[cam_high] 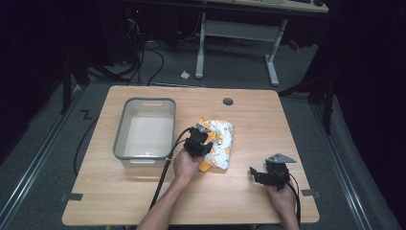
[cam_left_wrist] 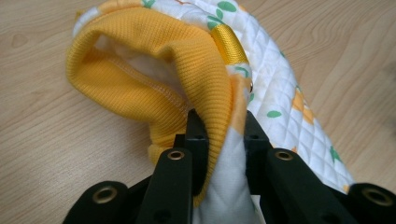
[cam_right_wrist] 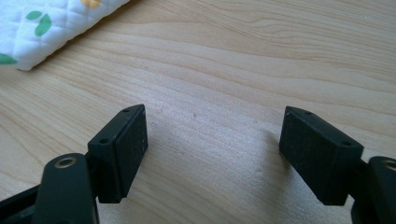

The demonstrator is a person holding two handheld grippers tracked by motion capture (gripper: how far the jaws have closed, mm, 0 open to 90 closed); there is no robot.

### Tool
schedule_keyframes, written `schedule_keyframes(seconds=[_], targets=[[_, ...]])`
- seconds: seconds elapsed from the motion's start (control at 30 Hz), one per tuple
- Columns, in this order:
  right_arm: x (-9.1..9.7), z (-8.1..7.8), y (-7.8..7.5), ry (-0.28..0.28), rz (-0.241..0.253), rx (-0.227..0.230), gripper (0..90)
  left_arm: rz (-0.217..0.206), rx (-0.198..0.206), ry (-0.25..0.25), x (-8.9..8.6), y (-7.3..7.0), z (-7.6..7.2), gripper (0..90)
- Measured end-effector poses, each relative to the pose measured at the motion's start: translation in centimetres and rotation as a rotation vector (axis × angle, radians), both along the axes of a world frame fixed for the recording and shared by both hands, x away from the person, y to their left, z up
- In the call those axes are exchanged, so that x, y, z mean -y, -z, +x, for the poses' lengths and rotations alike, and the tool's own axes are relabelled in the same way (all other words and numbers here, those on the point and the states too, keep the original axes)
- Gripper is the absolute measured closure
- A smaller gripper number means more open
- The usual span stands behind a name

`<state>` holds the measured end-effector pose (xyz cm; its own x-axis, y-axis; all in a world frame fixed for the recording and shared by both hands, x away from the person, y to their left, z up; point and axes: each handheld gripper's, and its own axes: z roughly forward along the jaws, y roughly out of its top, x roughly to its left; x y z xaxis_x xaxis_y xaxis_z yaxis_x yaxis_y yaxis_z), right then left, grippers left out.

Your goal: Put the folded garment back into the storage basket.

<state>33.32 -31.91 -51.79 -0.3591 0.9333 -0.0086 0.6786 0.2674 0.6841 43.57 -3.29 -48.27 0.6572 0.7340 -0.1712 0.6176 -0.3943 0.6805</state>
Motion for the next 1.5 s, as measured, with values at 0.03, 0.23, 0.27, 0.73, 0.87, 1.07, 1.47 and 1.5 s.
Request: schedule_keyframes(seconds=[0.03, 0.23, 0.27, 0.73, 0.87, 1.07, 1.47, 1.5], targets=[[0.0, 0.0, 0.0, 0.0, 0.0, 0.0, 23.7, -0.008, 0.004, 0.006, 0.0, -0.3, -0.2, 77.9], [0.0, 0.0, 0.0, -0.001, -0.001, 0.001, 23.7, -0.059, 0.005, 0.022, -0.4, -1.2, -0.6, 78.0], [0.0, 0.0, 0.0, -0.001, 0.0, 0.0, 23.7, -0.067, 0.006, 0.028, -0.5, -1.4, -0.7, 78.1], [0.0, 0.0, 0.0, -0.001, -0.001, 0.001, 23.7, -0.149, 0.034, 0.076, -1.6, -3.7, -2.3, 78.2], [0.0, 0.0, 0.0, -0.002, -0.001, 0.001, 23.7, -0.168, 0.035, 0.079, -1.8, -4.0, -2.4, 78.1], [0.0, 0.0, 0.0, -0.001, -0.001, 0.001, 23.7, -0.194, 0.049, 0.08, -2.7, -4.7, -2.7, 78.1], [0.0, 0.0, 0.0, -0.002, -0.001, 0.001, 23.7, -0.239, 0.069, 0.066, -4.5, -5.9, -3.0, 78.1], [0.0, 0.0, 0.0, -0.002, -0.001, 0.001, 23.7, -0.244, 0.07, 0.065, -4.6, -6.0, -3.1, 78.1]])
